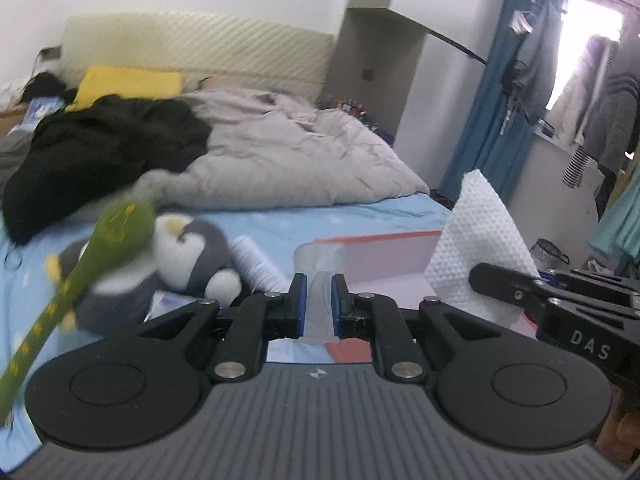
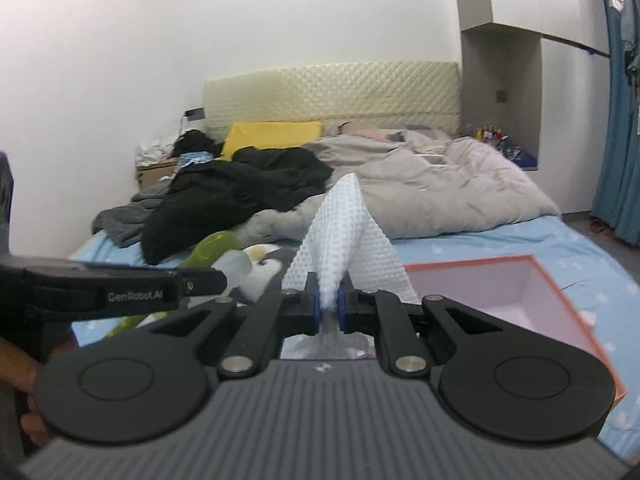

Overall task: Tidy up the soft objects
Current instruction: 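Carry the wipe and clear piece over the pink box with both tools, then open both tools to drop the wipe and clear piece into the box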

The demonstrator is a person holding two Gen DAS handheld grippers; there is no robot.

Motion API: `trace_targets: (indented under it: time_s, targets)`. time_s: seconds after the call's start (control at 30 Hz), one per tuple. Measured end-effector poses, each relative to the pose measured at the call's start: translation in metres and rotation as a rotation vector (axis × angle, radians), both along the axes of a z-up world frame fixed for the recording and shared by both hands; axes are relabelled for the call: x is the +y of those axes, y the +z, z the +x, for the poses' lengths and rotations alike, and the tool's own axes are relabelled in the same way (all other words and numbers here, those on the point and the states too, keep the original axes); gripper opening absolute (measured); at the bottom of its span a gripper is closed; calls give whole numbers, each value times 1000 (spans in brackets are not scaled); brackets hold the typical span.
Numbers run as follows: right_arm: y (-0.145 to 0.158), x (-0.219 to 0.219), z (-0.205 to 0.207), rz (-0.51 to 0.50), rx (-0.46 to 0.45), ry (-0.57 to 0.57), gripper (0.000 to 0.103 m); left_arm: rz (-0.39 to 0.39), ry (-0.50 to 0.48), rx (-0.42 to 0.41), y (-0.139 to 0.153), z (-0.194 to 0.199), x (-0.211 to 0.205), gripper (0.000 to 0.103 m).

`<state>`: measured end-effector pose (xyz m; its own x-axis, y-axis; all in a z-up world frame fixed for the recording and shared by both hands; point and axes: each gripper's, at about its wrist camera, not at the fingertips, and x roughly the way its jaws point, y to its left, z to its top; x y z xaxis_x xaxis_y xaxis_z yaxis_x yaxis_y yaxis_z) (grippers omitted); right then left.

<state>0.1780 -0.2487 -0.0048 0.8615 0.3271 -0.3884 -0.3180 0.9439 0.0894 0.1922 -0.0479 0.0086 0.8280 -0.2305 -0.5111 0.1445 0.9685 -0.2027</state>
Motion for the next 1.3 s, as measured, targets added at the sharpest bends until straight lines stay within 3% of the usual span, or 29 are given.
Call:
trace_targets:
  time_s: [0.27, 0.57, 0.8, 0.97, 1.07, 1.1, 1.17, 1.3]
  targets:
    - [4, -54, 35, 49, 70, -104, 12, -43, -89, 59, 3, 56, -46, 15]
    - [-22, -100, 75, 46, 232, -181, 12, -107, -138, 256, -40, 123, -101, 15]
    - [-61, -124, 107, 17, 370, -227, 13, -5, -198, 281, -63, 148, -141, 15]
    - [-96, -137, 118, 29, 471, -258, 14, 14, -233, 336, -81, 159, -155, 15]
    - [-113, -141, 118, 33, 514, -271, 23, 23, -242, 352, -89, 158, -156, 15]
    - [-117, -142, 117, 30, 525, -276, 36, 27, -244, 357, -91, 158, -157, 15]
    - [-120, -143, 116, 35, 528, -277, 45, 33, -247, 365, -93, 157, -157, 15]
    - [-113, -144, 111, 35, 497, -271, 45, 36, -254, 346, -88, 155, -154, 15]
